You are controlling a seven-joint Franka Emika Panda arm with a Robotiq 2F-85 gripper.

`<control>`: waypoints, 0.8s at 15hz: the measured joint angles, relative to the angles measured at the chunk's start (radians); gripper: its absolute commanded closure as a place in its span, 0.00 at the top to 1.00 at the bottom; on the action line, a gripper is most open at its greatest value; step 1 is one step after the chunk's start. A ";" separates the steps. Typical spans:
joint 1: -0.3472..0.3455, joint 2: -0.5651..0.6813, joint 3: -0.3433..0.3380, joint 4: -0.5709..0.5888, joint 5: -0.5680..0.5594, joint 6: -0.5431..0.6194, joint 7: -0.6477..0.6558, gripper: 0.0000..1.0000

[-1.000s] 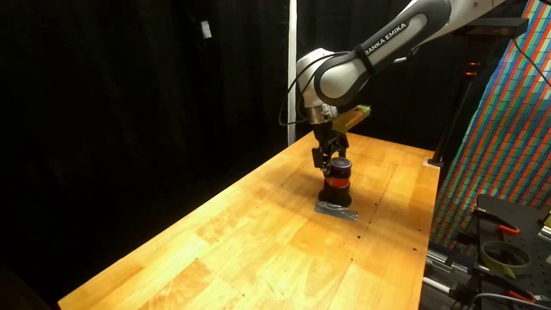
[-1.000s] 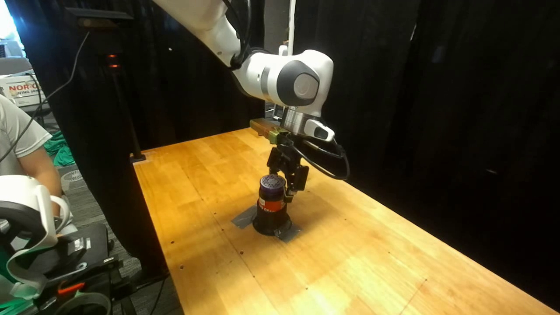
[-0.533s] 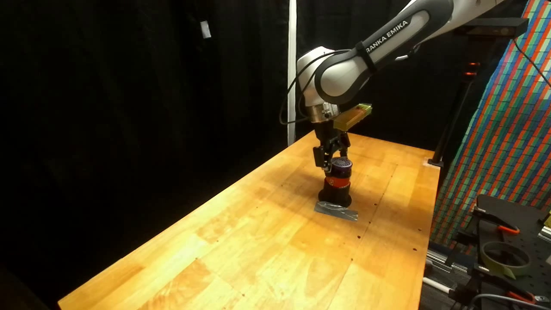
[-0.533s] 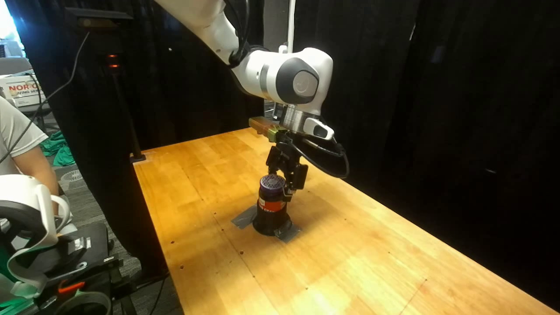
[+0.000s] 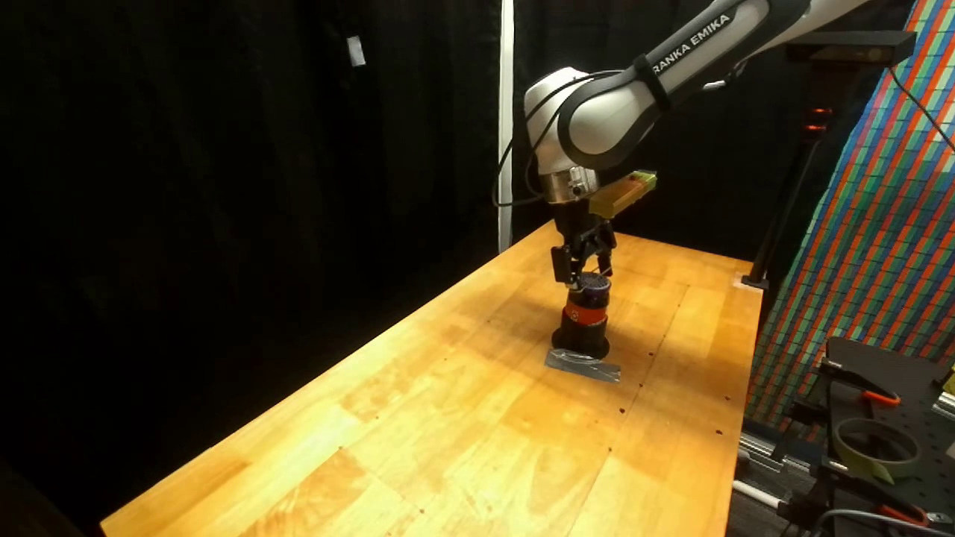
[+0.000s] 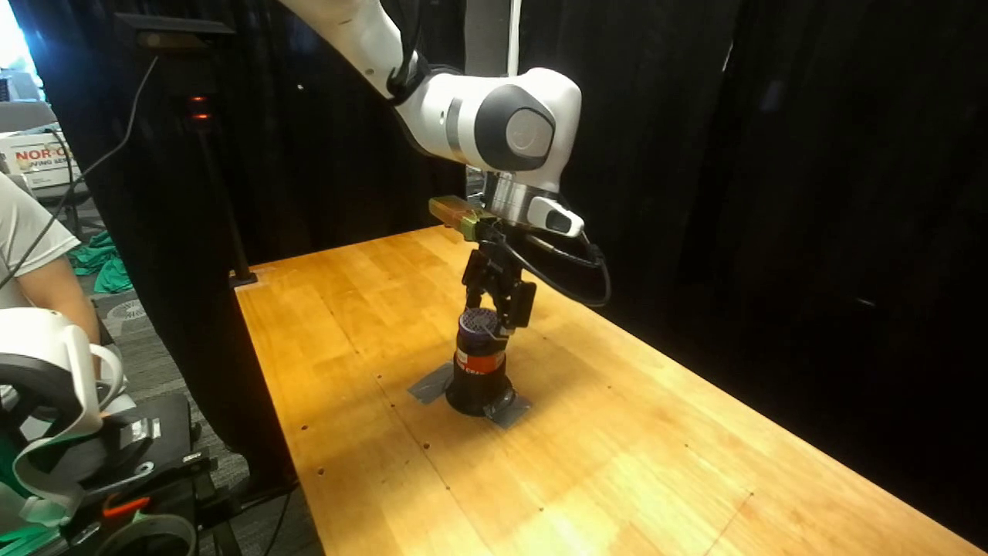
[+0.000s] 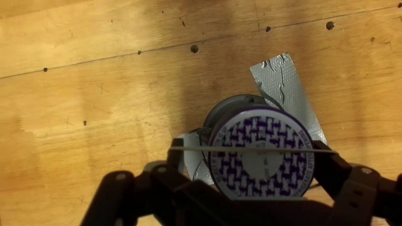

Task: Put a rubber band around the cup

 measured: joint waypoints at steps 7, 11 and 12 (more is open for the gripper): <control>-0.005 -0.085 -0.001 -0.120 0.011 0.069 0.000 1.00; -0.008 -0.137 -0.007 -0.229 0.012 0.113 0.000 1.00; -0.009 -0.150 -0.013 -0.261 0.009 0.137 0.000 1.00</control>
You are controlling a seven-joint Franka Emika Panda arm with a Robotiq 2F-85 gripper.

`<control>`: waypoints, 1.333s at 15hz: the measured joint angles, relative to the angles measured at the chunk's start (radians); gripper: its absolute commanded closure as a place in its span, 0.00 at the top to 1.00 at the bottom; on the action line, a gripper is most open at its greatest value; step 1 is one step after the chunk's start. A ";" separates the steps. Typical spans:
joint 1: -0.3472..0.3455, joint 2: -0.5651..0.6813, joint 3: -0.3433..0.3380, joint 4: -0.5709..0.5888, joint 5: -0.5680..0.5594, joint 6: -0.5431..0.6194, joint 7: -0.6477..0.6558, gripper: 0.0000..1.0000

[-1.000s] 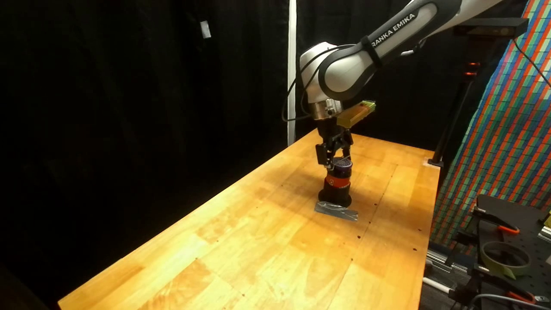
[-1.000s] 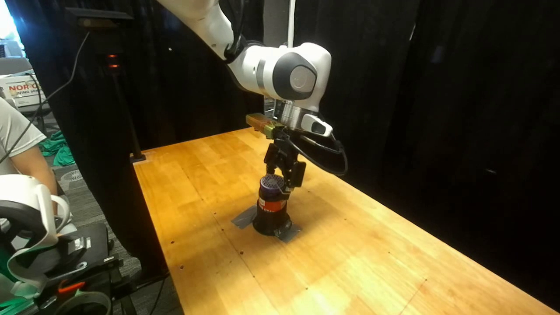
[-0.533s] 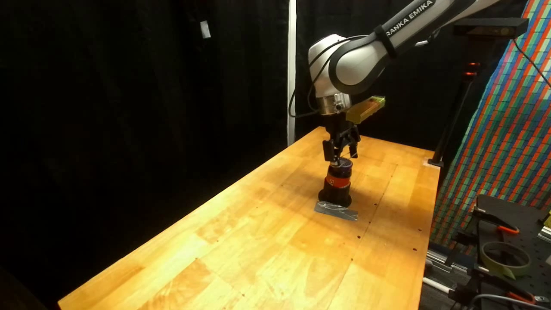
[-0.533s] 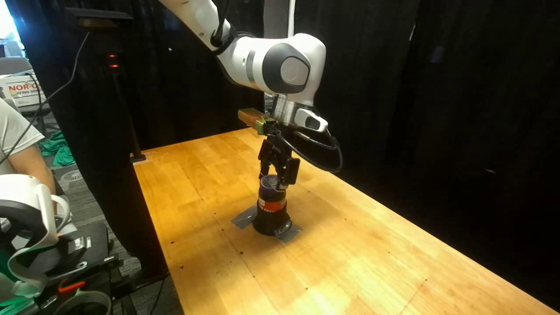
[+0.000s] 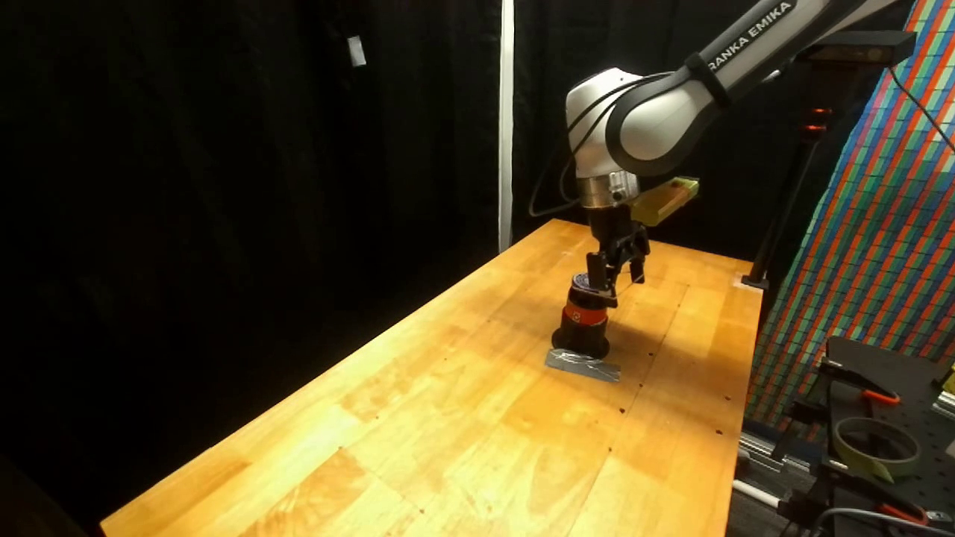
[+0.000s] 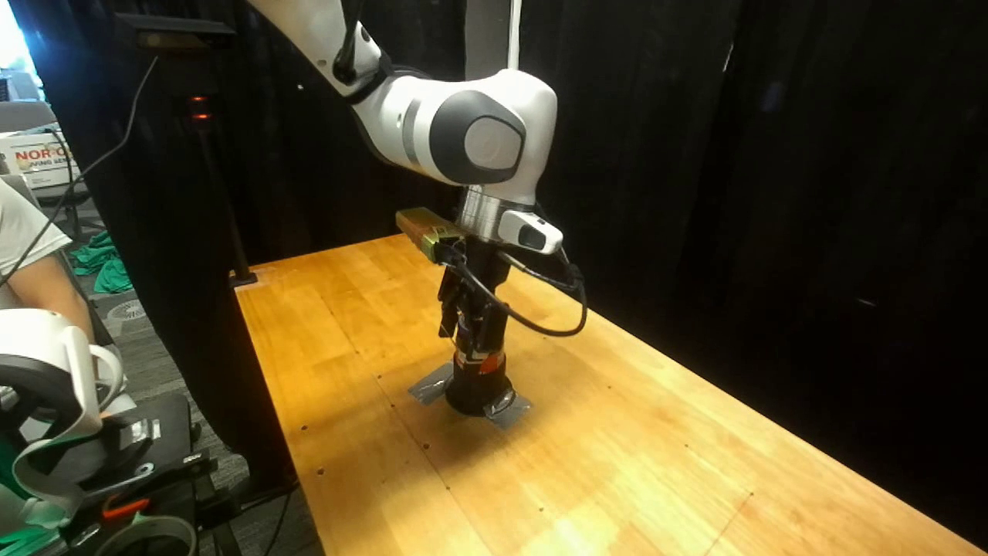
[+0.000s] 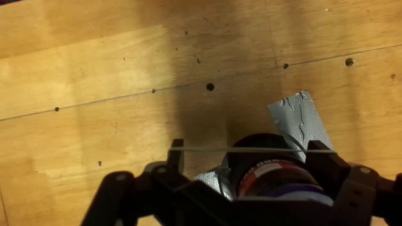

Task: Put a rubber band around the cup

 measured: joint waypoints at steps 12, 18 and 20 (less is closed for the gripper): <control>0.004 -0.148 -0.031 -0.369 -0.047 0.517 0.128 0.66; 0.008 -0.200 -0.032 -0.474 -0.084 0.691 0.169 0.20; 0.011 -0.205 -0.036 -0.500 -0.104 0.741 0.184 0.12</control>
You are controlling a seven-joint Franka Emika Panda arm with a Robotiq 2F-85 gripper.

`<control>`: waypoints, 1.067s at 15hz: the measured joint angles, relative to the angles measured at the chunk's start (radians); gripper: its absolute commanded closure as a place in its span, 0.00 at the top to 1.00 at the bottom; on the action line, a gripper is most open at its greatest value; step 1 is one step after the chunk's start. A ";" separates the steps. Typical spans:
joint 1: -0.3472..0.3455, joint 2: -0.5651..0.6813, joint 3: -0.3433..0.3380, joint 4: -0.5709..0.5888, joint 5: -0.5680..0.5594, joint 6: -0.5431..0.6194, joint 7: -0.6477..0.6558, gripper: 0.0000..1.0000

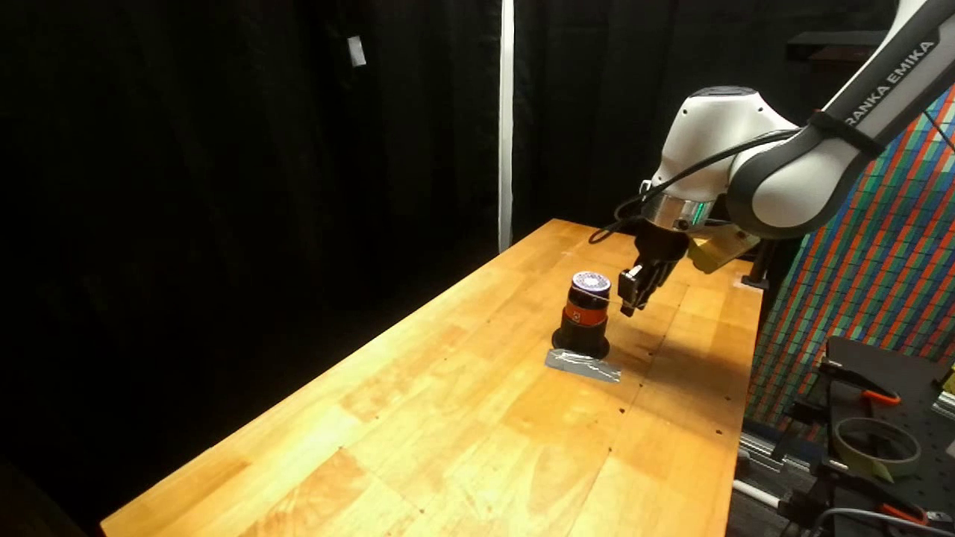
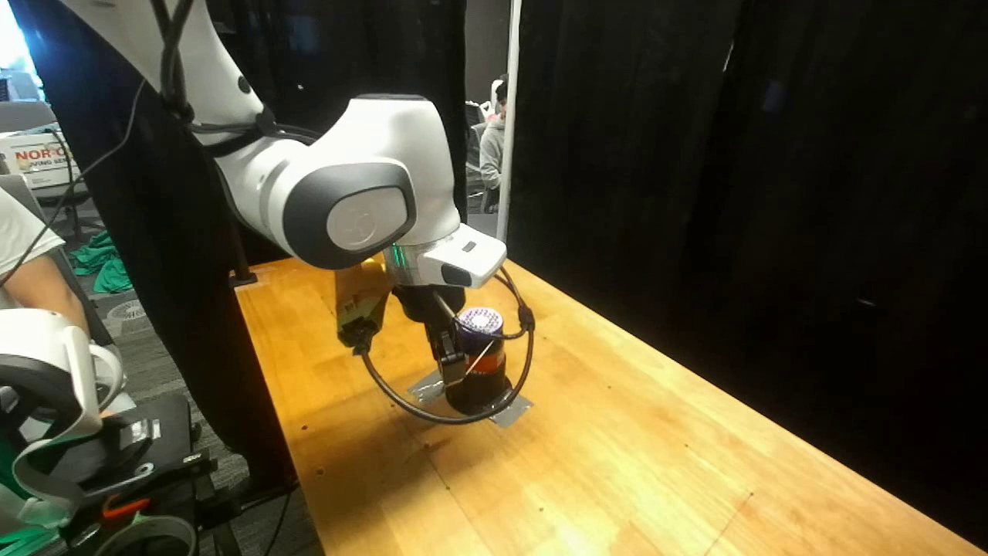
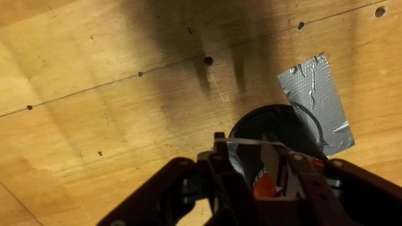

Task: Put a rubber band around the cup

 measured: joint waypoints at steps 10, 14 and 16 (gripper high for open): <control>0.104 -0.004 -0.180 -0.086 -0.350 0.262 0.262 0.13; 0.170 -0.014 -0.261 -0.086 -0.473 0.282 0.366 0.12; 0.205 -0.023 -0.287 -0.086 -0.529 0.283 0.420 0.12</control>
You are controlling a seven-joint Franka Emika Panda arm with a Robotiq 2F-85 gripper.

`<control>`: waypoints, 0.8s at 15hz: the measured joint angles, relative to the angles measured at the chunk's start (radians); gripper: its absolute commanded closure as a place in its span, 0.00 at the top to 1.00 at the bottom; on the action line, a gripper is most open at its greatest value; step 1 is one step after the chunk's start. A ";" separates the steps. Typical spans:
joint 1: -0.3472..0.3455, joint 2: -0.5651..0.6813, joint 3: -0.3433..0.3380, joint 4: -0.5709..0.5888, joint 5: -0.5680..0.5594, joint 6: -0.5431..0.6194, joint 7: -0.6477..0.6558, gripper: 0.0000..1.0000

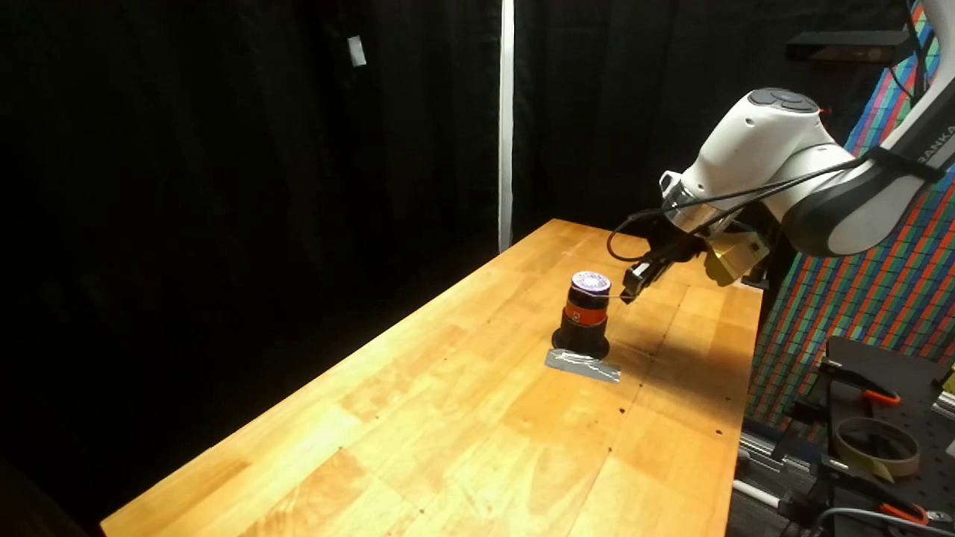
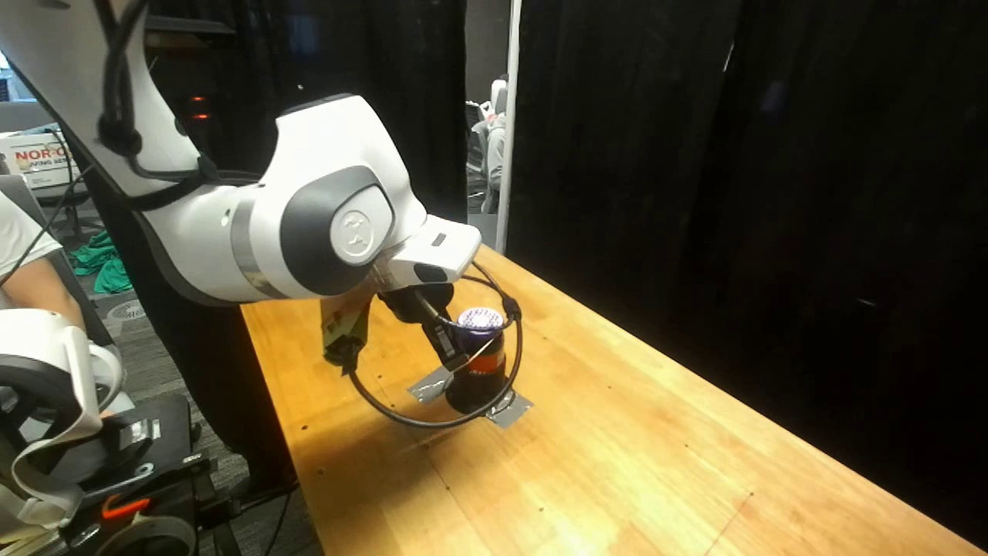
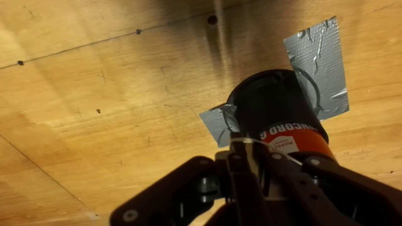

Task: Put a rubber band around the cup

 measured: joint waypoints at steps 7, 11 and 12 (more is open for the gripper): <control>0.105 -0.043 -0.054 -0.002 -0.226 -0.004 0.234 0.12; 0.126 -0.052 -0.082 0.007 -0.394 -0.019 0.393 0.14; 0.127 -0.052 -0.086 0.010 -0.437 -0.024 0.435 0.15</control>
